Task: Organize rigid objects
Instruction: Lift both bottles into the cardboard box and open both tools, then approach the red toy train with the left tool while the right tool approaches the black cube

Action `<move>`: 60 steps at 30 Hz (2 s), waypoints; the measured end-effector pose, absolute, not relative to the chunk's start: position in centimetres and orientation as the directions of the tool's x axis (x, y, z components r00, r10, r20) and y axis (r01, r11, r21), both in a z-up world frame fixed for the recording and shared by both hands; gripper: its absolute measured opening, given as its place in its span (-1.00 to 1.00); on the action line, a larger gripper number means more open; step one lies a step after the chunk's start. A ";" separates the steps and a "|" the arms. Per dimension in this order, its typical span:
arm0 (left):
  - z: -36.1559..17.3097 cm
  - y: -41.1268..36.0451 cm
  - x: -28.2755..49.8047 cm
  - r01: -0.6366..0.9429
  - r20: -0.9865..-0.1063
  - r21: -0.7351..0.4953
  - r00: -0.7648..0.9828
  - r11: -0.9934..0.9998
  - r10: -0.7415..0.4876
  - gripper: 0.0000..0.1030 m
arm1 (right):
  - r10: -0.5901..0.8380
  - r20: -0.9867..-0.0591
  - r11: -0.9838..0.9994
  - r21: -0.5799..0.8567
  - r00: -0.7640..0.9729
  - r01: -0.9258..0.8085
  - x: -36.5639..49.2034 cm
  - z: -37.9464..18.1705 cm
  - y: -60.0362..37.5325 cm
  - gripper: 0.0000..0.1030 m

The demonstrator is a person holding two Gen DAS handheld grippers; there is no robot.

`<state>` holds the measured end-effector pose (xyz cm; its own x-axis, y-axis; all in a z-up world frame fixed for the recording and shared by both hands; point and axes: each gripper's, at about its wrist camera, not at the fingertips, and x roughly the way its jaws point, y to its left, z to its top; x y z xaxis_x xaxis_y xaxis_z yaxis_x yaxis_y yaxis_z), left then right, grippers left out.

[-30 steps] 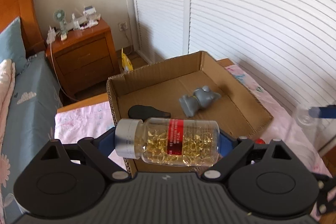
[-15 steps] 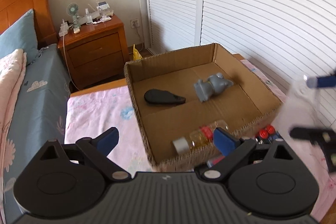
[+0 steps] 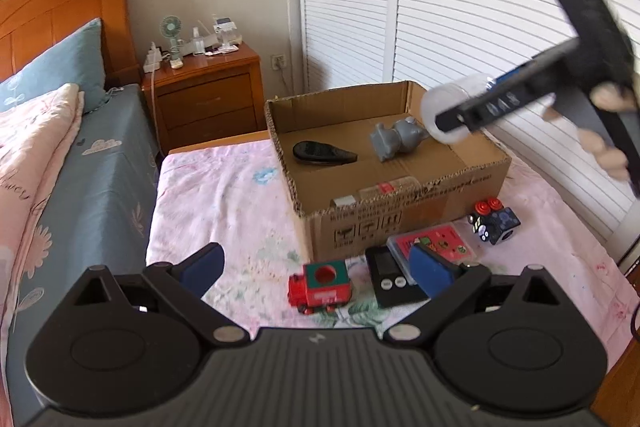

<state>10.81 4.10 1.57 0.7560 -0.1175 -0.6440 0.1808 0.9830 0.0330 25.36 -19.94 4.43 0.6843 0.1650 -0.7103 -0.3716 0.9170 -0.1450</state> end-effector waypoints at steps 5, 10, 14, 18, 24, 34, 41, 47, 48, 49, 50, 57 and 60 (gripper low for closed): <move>0.8 4.6 10.7 0.157 -0.659 0.001 0.743 0.988 -0.117 0.91 | 0.102 -0.744 0.936 -0.152 0.660 -0.317 27.2 3.3 -20.0 1.00; 0.3 5.3 10.4 0.134 -0.669 -0.029 0.733 0.991 -0.119 0.91 | 0.115 -0.756 0.935 -0.138 0.644 -0.328 25.5 2.3 -20.2 1.00; 0.0 5.6 10.3 0.114 -0.678 -0.040 0.727 0.993 -0.110 0.91 | 0.127 -0.760 0.938 -0.116 0.637 -0.326 23.9 1.9 -20.2 1.00; -0.3 5.9 10.2 0.092 -0.691 -0.040 0.717 0.995 -0.094 0.91 | 0.119 -0.754 0.949 -0.104 0.646 -0.297 22.3 1.3 -20.4 1.00; -1.1 6.2 10.1 0.081 -0.714 -0.034 0.695 0.996 -0.081 0.92 | 0.102 -0.744 0.972 -0.066 0.660 -0.224 19.1 -0.5 -21.5 1.00; -2.8 6.0 10.6 0.085 -0.756 -0.045 0.649 0.995 -0.090 0.92 | 0.001 -0.770 0.990 -0.088 0.638 -0.107 16.2 -5.5 -23.5 1.00; -4.0 5.6 11.8 0.083 -0.780 -0.048 0.619 0.995 -0.089 0.92 | 0.000 -0.798 0.995 -0.060 0.602 -0.078 16.6 -8.0 -24.8 1.00; -4.9 5.4 13.1 0.074 -0.793 -0.071 0.601 0.995 -0.102 0.92 | 0.022 -0.794 0.994 -0.045 0.607 -0.095 17.5 -8.7 -24.8 1.00; -5.0 5.4 13.4 0.073 -0.795 -0.075 0.597 0.995 -0.104 0.92 | 0.028 -0.794 0.995 -0.039 0.607 -0.097 17.8 -8.7 -24.9 1.00; -5.2 5.3 13.7 0.073 -0.798 -0.077 0.594 0.994 -0.106 0.92 | 0.036 -0.794 0.995 -0.030 0.607 -0.098 18.1 -8.7 -25.0 1.00; -5.4 5.2 13.9 0.074 -0.800 -0.079 0.591 0.994 -0.107 0.92 | 0.041 -0.792 0.995 -0.023 0.609 -0.097 18.3 -8.8 -25.1 1.00; -6.3 4.9 15.5 0.073 -0.790 -0.083 0.603 0.994 -0.110 0.86 | 0.052 -0.783 0.994 -0.023 0.619 -0.111 19.1 -8.9 -25.1 1.00; -6.5 4.8 16.0 0.072 -0.781 -0.072 0.616 0.995 -0.102 0.75 | 0.053 -0.779 0.993 -0.023 0.625 -0.113 19.2 -9.0 -25.0 1.00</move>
<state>15.97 4.81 -6.50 0.6164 -0.1017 -0.7808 0.0724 0.9947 -0.0724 19.25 -25.05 -8.98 0.6247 0.0535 -0.7790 -0.1131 0.9933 -0.0225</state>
